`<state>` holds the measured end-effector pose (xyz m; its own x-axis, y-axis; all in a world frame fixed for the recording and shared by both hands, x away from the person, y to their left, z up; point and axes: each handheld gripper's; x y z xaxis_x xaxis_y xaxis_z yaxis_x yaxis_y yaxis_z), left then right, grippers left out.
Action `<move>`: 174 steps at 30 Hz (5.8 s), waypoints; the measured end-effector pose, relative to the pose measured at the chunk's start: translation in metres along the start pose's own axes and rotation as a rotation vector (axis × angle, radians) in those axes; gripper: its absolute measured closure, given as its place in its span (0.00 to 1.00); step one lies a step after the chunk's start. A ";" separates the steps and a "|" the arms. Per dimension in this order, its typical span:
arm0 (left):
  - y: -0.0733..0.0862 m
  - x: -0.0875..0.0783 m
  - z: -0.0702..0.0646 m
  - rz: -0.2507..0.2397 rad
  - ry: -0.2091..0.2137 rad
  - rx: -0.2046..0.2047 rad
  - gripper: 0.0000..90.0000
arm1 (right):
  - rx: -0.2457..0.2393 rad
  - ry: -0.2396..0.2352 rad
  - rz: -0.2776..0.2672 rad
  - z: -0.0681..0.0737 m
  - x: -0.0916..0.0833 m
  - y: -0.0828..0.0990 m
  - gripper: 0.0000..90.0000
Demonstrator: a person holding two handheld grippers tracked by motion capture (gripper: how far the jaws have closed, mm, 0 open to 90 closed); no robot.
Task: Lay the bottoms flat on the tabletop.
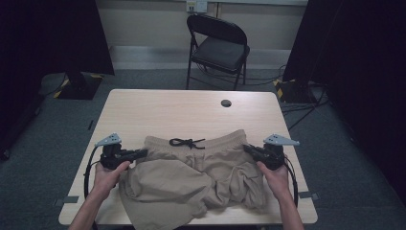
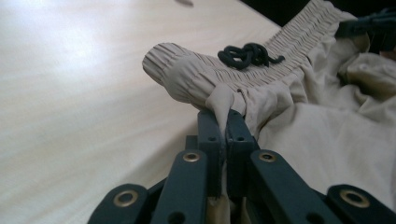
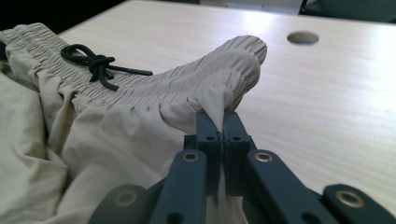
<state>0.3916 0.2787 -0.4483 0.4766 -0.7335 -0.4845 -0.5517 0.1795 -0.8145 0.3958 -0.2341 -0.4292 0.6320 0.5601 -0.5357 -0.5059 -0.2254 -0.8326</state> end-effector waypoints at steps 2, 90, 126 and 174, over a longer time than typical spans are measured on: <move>-0.004 -0.005 -0.003 -0.008 -0.008 0.015 0.98 | 0.001 -0.007 -0.026 0.003 -0.005 -0.007 0.98; 0.023 -0.026 0.011 0.094 -0.108 0.034 0.78 | -0.221 -0.355 0.180 0.149 0.090 -0.003 0.52; 0.040 -0.018 0.040 0.121 -0.111 -0.080 0.67 | -0.357 -0.480 0.273 0.182 0.079 0.036 0.98; 0.029 -0.016 0.041 0.091 -0.117 -0.076 0.82 | -0.409 -0.336 0.308 0.180 0.098 0.045 0.71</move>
<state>0.3956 0.3226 -0.4769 0.4963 -0.6343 -0.5927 -0.6441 0.1887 -0.7413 0.3289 -0.0457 -0.4935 0.2390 0.6260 -0.7423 -0.3276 -0.6677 -0.6685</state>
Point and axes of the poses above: each handheld gripper's, and its own axes: x roughly forward along the jaws, y roughly out of its underside, z roughly to its left, and after that the axes turned 5 degrees about z, right-handed
